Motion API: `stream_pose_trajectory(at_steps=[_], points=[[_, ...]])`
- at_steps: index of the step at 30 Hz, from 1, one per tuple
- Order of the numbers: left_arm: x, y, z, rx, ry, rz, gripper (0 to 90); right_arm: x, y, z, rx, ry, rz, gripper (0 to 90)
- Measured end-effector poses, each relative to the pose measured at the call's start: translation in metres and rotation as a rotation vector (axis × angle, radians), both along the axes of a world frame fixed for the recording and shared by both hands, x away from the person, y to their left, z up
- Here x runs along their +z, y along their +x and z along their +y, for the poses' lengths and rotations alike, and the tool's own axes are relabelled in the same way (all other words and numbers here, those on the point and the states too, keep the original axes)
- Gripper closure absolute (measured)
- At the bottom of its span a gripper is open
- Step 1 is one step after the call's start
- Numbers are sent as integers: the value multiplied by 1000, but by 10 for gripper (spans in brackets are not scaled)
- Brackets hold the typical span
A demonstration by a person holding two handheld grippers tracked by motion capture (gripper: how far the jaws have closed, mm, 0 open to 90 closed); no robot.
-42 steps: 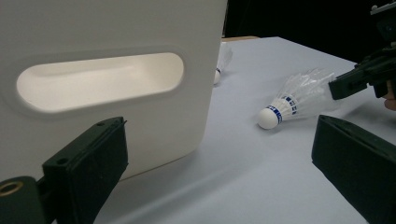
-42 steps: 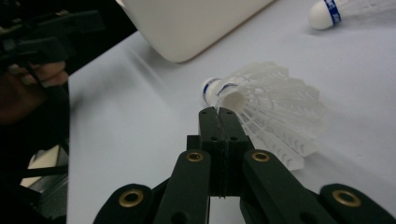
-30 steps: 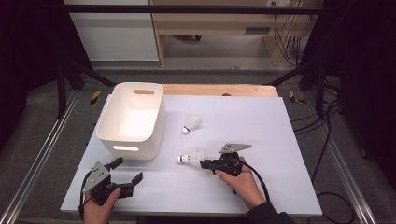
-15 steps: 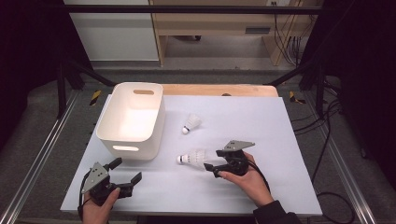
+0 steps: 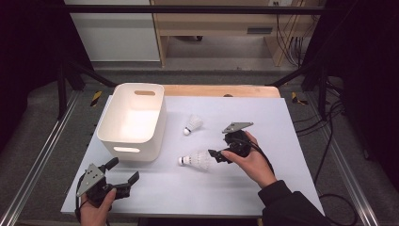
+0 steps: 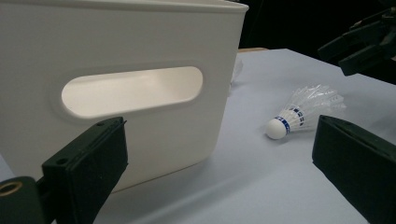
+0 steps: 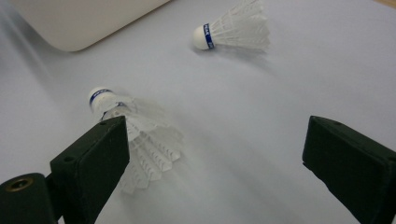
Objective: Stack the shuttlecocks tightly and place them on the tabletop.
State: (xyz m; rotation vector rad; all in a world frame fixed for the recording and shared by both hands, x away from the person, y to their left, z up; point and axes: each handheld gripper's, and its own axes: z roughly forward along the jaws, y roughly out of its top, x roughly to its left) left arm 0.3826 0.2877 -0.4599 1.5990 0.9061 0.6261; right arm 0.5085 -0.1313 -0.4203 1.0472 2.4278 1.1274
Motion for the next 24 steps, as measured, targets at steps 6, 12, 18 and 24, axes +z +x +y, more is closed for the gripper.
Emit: stream_pose_trajectory(at_steps=[6,12,18,24], points=[[1,-1,-1,-4,3,-7,32,9,18,12,-7,-26,-5,87],[1,-1,-1,-5,7,-13,31,12,35,22,-36,-2,-2,89],[1,0,1,1,-5,-23,31,13,54,30,-65,11,-20,100],[2,0,2,-1,-9,-27,31,15,69,41,-54,1,-36,102]])
